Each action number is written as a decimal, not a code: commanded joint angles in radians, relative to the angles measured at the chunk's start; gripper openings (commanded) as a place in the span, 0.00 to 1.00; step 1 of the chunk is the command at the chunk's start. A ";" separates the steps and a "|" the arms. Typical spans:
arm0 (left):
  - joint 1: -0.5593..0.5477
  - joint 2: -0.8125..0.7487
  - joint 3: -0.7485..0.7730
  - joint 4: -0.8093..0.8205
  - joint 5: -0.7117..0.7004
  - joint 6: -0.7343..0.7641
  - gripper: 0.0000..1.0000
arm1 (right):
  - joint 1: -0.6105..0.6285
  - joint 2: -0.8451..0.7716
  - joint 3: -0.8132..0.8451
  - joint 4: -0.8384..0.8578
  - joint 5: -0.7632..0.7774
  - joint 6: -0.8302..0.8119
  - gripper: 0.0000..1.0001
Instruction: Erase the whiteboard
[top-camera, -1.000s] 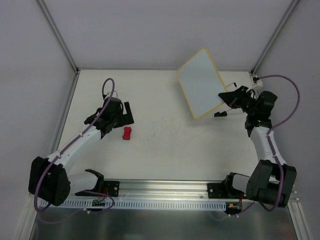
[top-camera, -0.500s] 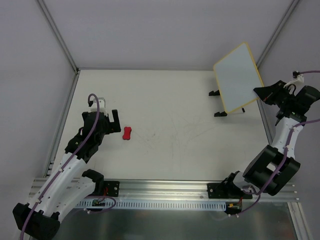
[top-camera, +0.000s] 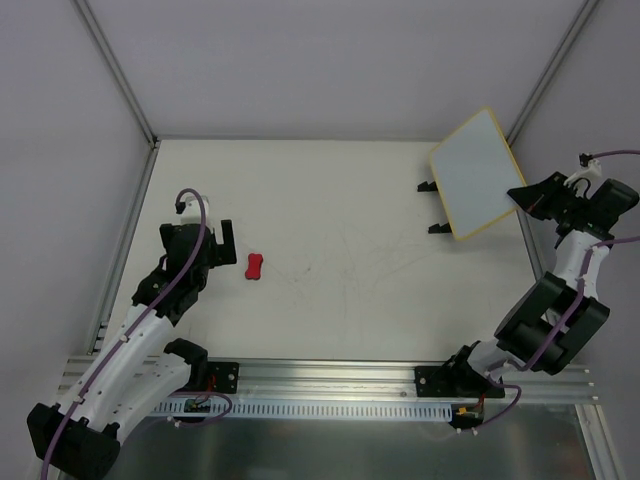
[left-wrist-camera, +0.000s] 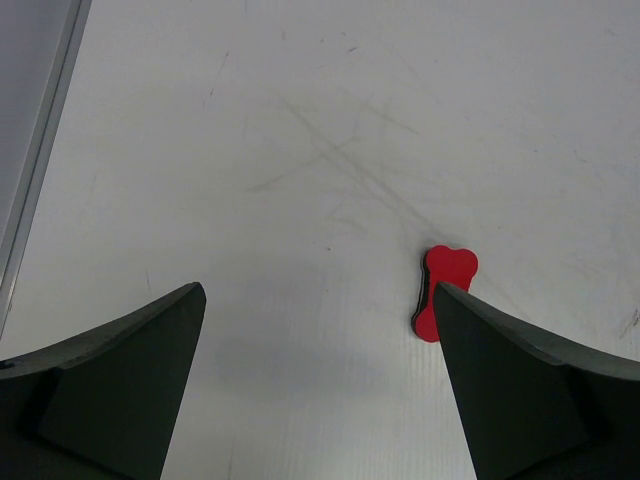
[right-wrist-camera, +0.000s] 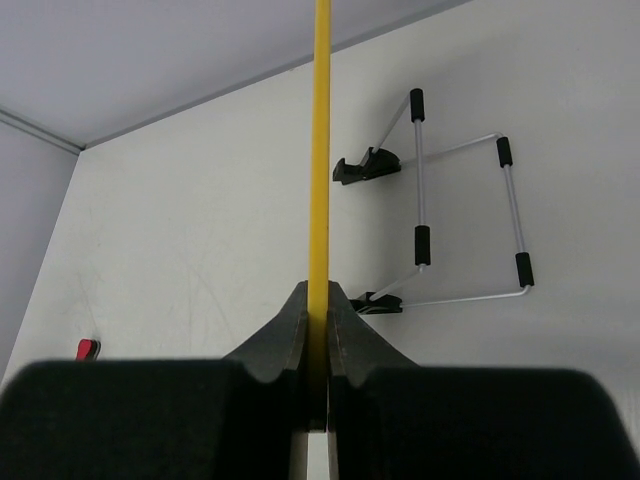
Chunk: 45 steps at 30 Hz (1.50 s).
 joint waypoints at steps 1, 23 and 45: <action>0.007 0.012 0.004 0.037 -0.023 0.028 0.99 | -0.012 0.012 0.034 0.060 -0.064 -0.038 0.00; 0.008 0.055 0.002 0.043 -0.015 0.033 0.99 | 0.002 0.179 -0.036 0.118 -0.064 -0.055 0.00; 0.007 0.043 0.004 0.043 -0.006 0.028 0.99 | -0.027 0.107 -0.122 0.114 0.031 -0.049 0.60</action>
